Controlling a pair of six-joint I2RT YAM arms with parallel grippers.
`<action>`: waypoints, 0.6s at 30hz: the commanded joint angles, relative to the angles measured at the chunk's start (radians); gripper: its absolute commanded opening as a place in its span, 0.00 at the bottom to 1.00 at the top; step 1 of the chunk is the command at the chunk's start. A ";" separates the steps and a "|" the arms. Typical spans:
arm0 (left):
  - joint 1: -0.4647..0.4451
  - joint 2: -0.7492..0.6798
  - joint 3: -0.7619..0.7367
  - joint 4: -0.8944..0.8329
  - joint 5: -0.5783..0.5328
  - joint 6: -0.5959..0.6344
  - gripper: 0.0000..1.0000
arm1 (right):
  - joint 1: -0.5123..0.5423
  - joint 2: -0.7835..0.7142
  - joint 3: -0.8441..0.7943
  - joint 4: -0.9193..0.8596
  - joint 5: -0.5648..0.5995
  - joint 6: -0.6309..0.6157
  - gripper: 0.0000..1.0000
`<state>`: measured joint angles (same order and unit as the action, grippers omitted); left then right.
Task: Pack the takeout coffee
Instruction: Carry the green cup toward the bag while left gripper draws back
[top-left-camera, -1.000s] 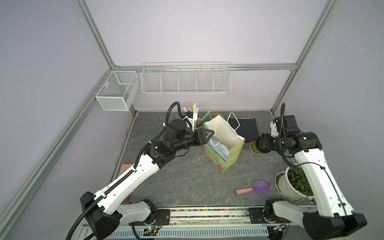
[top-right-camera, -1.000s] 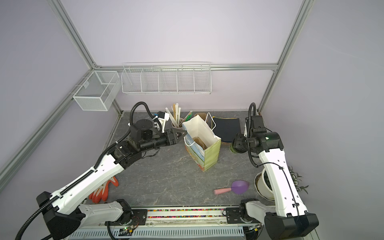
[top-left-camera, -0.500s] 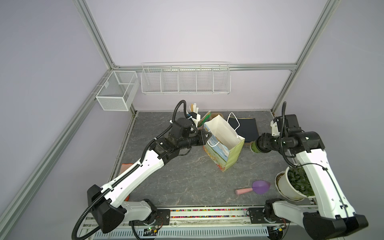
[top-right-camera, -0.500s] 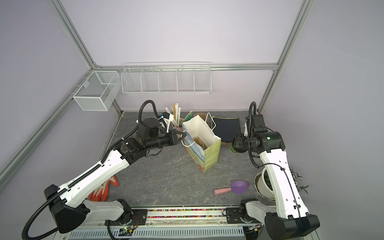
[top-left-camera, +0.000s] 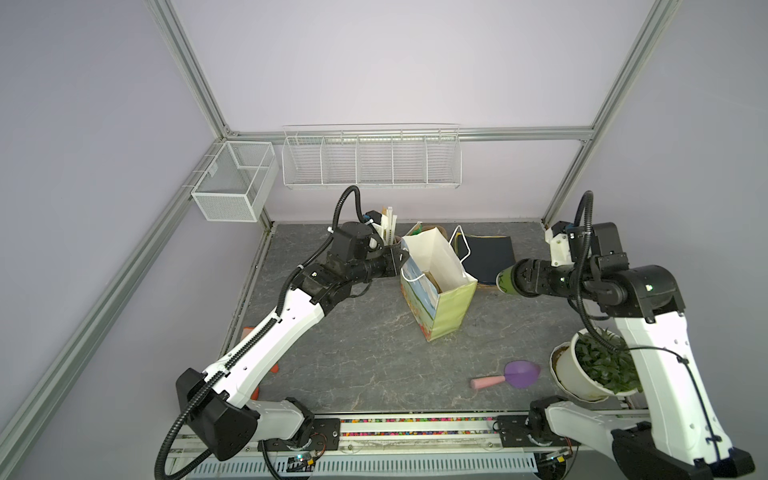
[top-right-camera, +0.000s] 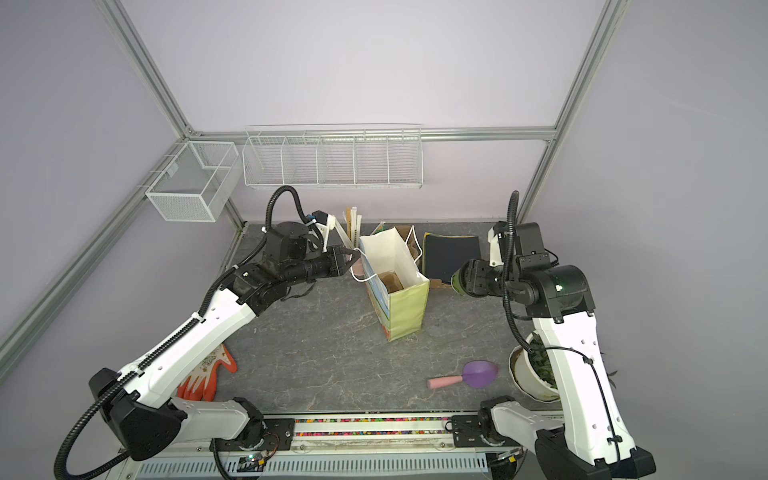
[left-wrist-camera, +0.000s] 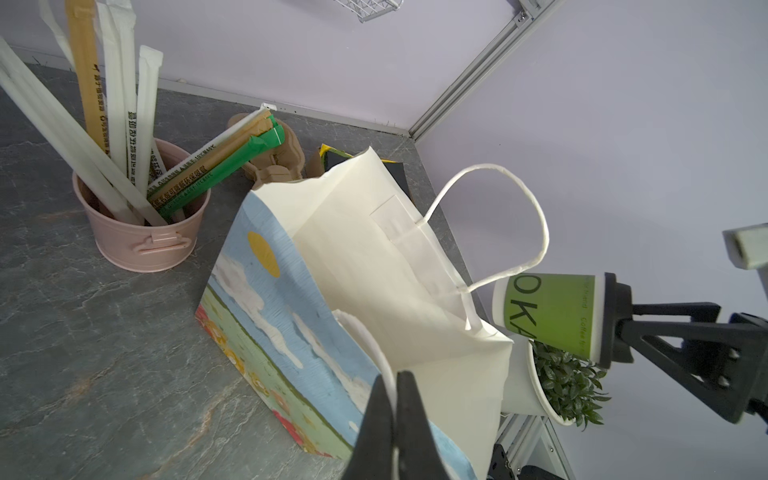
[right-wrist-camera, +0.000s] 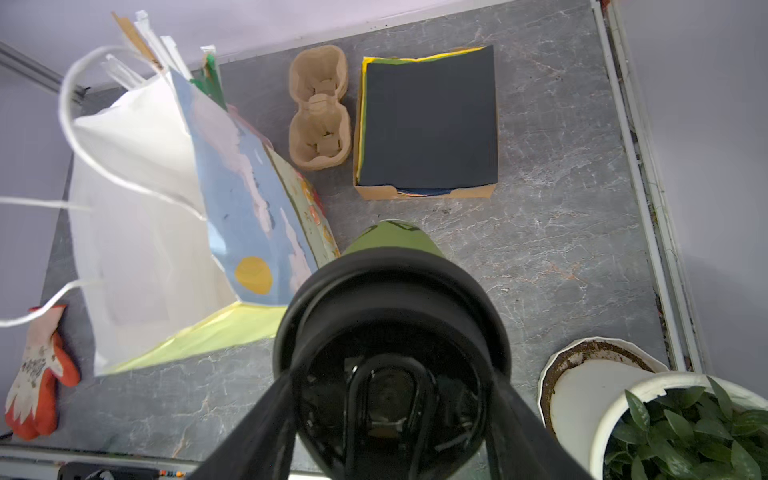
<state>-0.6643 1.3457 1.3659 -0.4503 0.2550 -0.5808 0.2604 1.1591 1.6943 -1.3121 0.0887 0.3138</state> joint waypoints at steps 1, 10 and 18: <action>0.003 0.024 0.034 -0.009 0.049 0.035 0.00 | 0.030 0.012 0.064 -0.060 0.003 -0.023 0.64; 0.003 -0.039 0.033 -0.069 -0.011 0.054 0.31 | 0.067 0.030 0.226 -0.128 -0.077 -0.030 0.65; 0.005 -0.176 0.037 -0.188 -0.265 0.168 0.57 | 0.163 0.062 0.323 -0.123 -0.103 -0.033 0.65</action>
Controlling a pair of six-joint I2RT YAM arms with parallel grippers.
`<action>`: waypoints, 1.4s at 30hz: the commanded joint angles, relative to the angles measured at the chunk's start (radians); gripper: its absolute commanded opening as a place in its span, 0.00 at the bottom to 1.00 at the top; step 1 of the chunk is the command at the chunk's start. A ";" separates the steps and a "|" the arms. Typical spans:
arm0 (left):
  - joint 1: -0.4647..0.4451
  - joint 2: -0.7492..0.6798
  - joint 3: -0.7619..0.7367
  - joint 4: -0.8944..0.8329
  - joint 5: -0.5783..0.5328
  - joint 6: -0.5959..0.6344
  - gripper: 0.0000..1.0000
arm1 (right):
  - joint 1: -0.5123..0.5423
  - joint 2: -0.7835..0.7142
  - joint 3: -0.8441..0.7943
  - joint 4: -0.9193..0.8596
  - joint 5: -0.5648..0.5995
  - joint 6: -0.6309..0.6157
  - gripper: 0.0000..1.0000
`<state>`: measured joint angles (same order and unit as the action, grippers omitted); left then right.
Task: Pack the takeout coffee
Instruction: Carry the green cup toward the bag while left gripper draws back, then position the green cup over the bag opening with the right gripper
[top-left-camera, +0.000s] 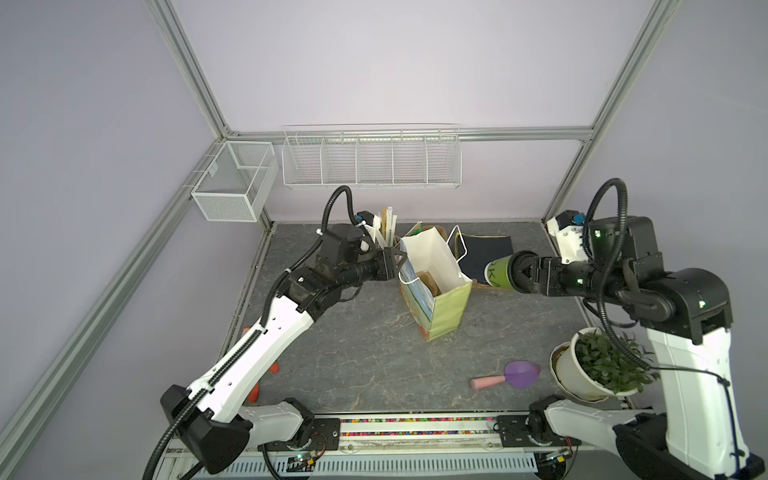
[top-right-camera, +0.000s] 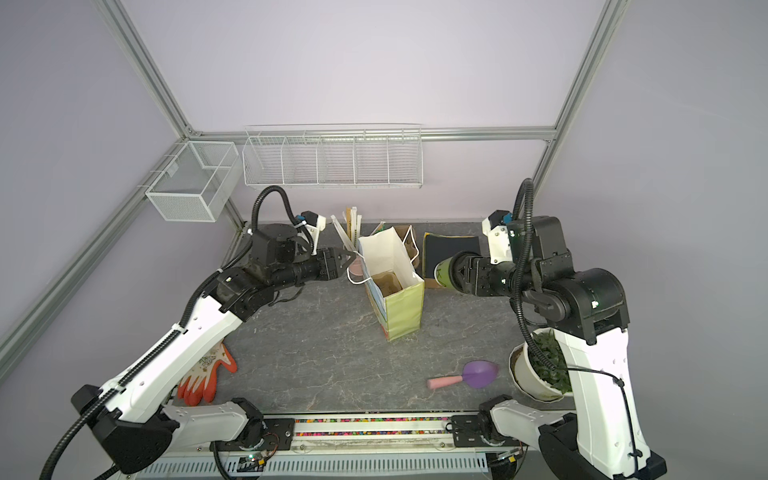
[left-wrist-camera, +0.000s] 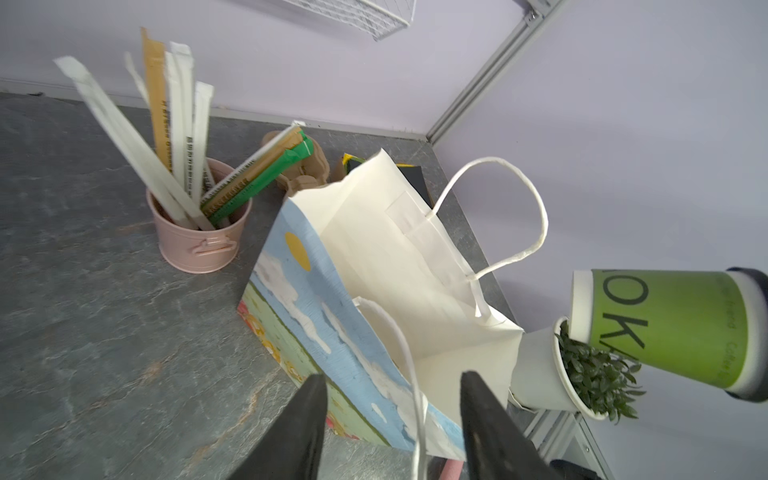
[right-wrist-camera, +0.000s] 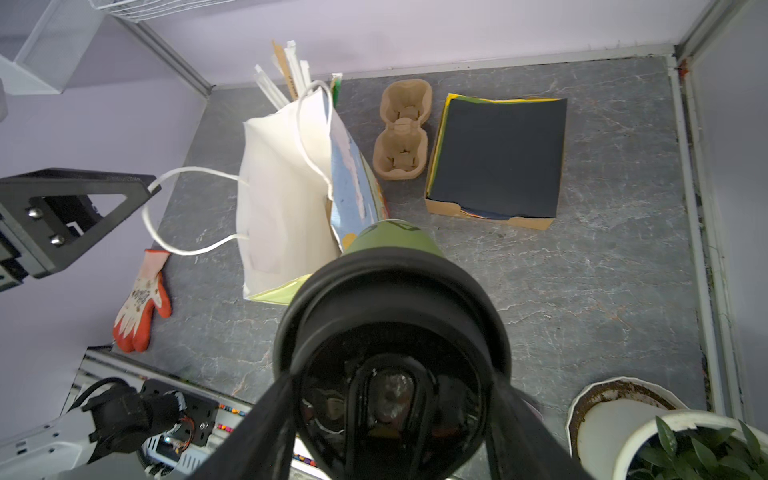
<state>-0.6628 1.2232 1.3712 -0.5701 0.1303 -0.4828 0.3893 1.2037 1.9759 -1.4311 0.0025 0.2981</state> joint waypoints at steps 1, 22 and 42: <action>0.006 -0.075 0.023 -0.079 -0.183 0.085 0.60 | 0.054 0.027 0.060 -0.005 -0.009 -0.017 0.65; 0.008 -0.360 -0.274 0.020 -0.587 0.267 0.86 | 0.362 0.468 0.499 -0.164 0.196 -0.057 0.64; 0.008 -0.359 -0.299 0.018 -0.558 0.270 0.86 | 0.382 0.667 0.490 -0.179 0.207 -0.080 0.64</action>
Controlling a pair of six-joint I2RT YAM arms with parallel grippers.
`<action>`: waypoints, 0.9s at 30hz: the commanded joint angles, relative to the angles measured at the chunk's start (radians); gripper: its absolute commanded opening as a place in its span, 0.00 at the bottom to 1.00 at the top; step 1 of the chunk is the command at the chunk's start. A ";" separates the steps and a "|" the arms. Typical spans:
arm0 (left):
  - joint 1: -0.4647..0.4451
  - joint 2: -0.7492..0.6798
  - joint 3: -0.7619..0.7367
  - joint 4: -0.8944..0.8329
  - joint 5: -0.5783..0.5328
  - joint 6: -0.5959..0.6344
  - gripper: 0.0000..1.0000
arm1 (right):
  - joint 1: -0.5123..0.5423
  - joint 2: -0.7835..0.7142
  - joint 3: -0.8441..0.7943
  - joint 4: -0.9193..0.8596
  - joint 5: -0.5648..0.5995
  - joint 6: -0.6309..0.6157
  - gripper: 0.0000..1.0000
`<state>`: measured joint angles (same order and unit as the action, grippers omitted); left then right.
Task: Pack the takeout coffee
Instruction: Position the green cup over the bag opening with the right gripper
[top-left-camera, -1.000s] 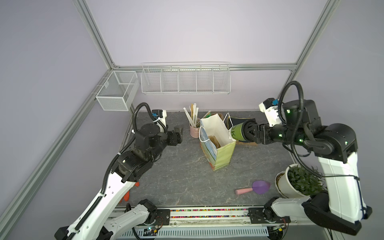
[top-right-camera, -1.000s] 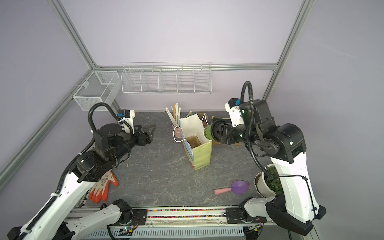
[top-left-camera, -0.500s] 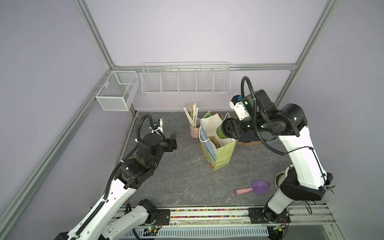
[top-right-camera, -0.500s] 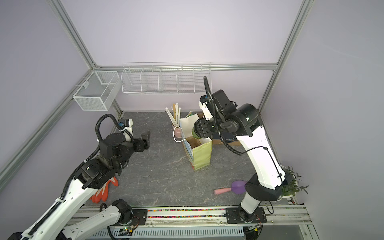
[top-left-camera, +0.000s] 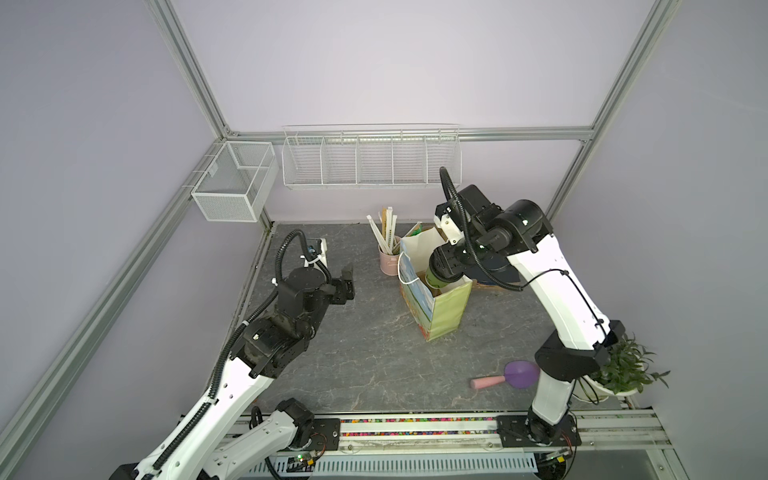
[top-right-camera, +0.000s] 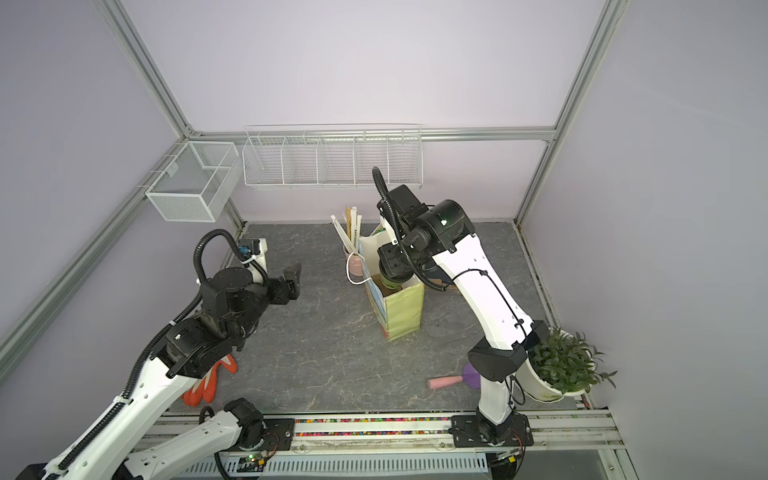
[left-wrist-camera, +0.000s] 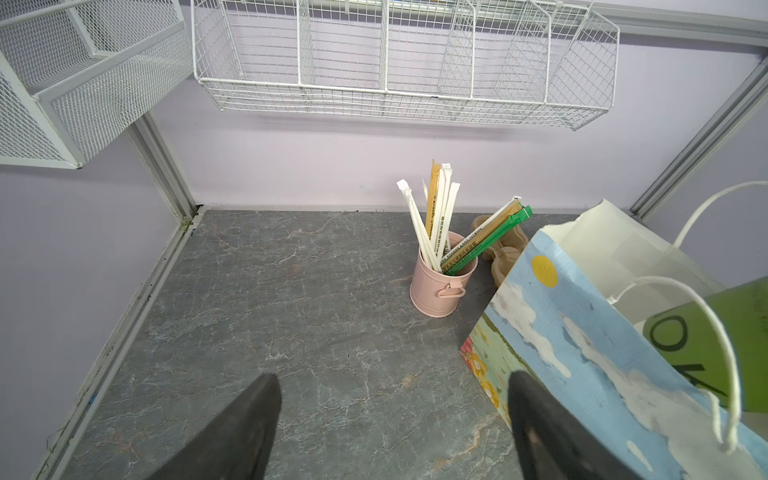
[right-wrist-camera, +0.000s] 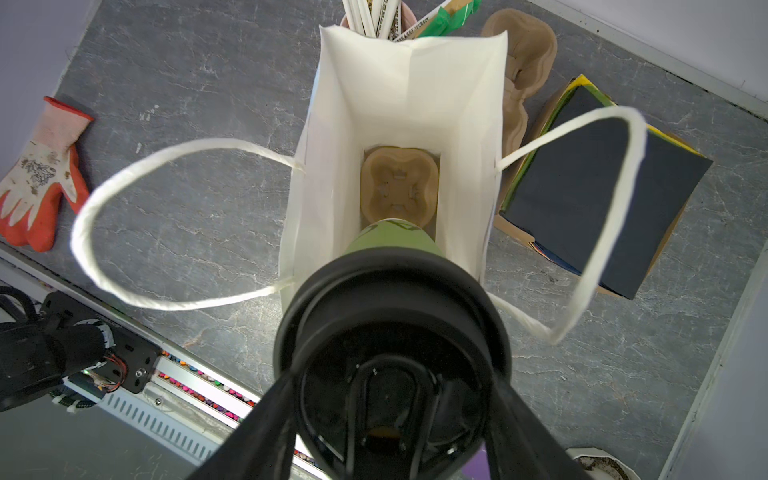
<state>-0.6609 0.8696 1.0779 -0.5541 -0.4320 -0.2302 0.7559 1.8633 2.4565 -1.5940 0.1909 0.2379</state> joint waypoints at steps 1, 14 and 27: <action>0.006 -0.005 -0.006 0.001 0.005 0.017 0.86 | 0.016 0.016 0.009 -0.018 0.027 -0.019 0.64; 0.006 -0.006 -0.006 -0.006 0.019 0.019 0.86 | 0.016 0.095 -0.037 -0.021 0.060 -0.036 0.63; 0.006 -0.006 -0.006 -0.012 0.022 0.019 0.86 | 0.001 0.203 -0.068 -0.034 0.033 -0.015 0.63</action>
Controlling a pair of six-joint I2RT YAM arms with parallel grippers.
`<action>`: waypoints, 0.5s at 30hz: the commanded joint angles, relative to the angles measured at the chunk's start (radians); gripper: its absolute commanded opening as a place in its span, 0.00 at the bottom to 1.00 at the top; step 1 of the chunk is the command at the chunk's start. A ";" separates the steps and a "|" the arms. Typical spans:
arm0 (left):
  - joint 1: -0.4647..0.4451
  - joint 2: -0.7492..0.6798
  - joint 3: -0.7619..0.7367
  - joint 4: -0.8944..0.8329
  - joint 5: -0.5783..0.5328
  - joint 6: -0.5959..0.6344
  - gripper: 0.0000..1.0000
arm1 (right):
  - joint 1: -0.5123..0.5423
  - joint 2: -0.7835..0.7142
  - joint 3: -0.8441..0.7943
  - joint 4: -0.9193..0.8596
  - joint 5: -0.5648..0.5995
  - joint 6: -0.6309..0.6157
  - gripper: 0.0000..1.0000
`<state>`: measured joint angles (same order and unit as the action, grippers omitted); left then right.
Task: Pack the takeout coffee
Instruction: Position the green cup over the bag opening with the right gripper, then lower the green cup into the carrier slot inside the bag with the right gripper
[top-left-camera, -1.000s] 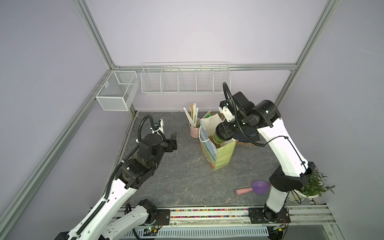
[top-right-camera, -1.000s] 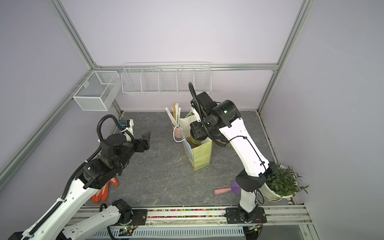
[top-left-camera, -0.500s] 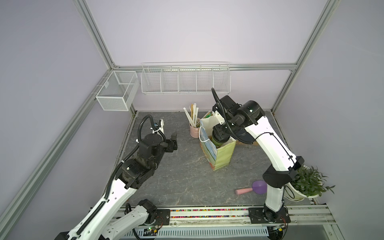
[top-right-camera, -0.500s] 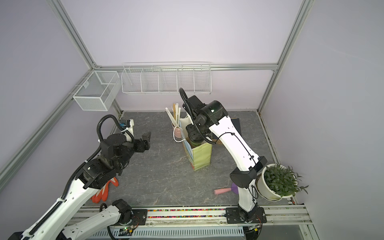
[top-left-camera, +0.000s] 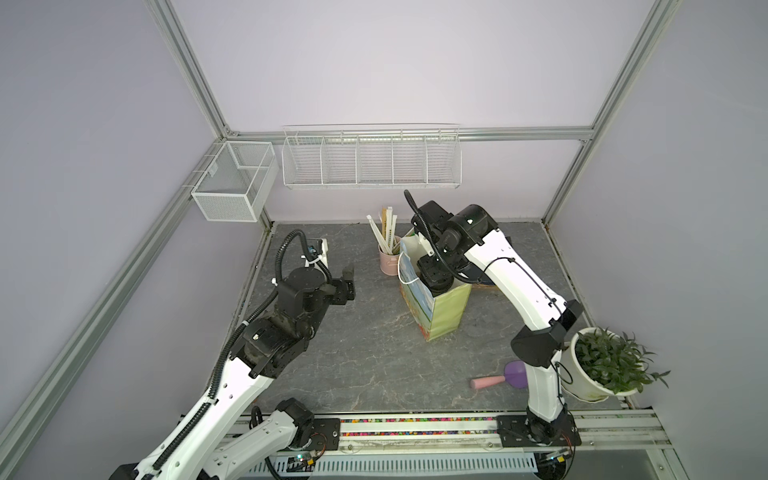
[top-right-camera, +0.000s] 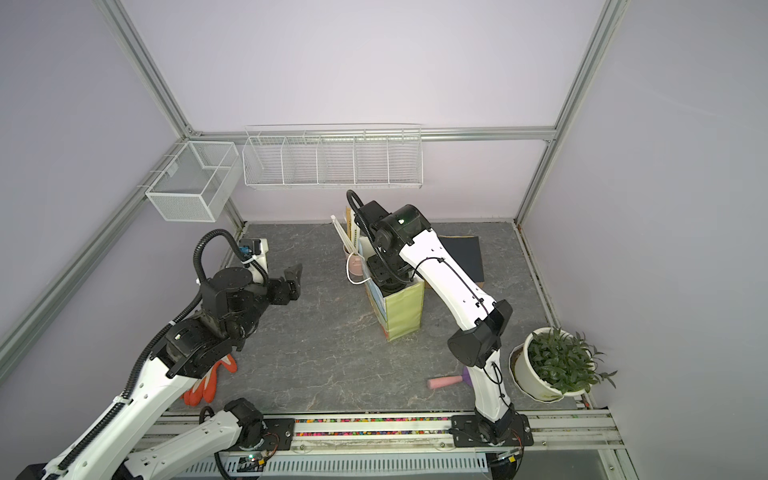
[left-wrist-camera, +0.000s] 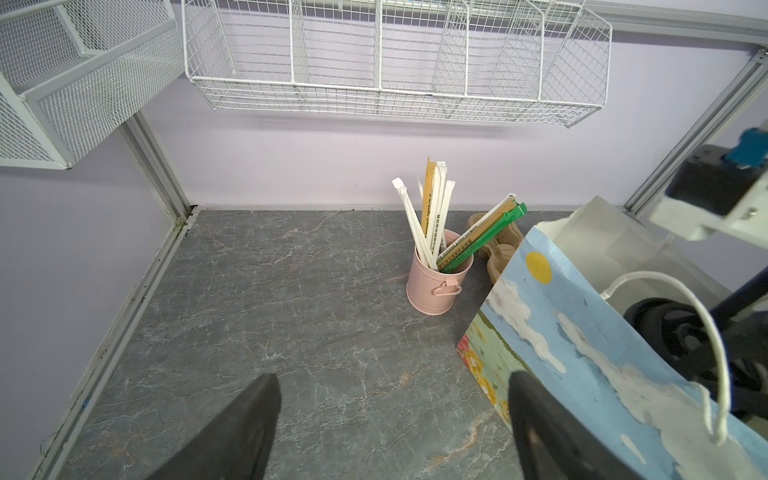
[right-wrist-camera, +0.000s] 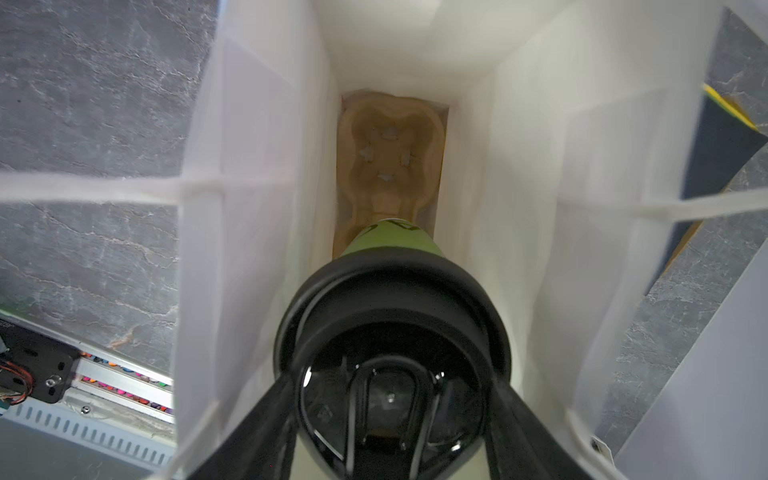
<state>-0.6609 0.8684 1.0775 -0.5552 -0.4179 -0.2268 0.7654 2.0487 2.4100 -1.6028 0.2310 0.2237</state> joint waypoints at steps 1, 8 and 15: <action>0.006 -0.005 -0.005 -0.011 0.010 0.015 0.86 | -0.011 0.021 -0.020 -0.026 -0.005 -0.001 0.63; 0.006 0.000 -0.004 -0.015 0.022 0.015 0.86 | -0.027 0.030 -0.053 -0.023 -0.013 0.010 0.63; 0.006 0.006 -0.001 -0.017 0.028 0.016 0.86 | -0.032 -0.003 -0.144 0.024 -0.020 0.024 0.63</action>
<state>-0.6609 0.8707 1.0775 -0.5587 -0.3988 -0.2268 0.7391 2.0781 2.2841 -1.5913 0.2192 0.2337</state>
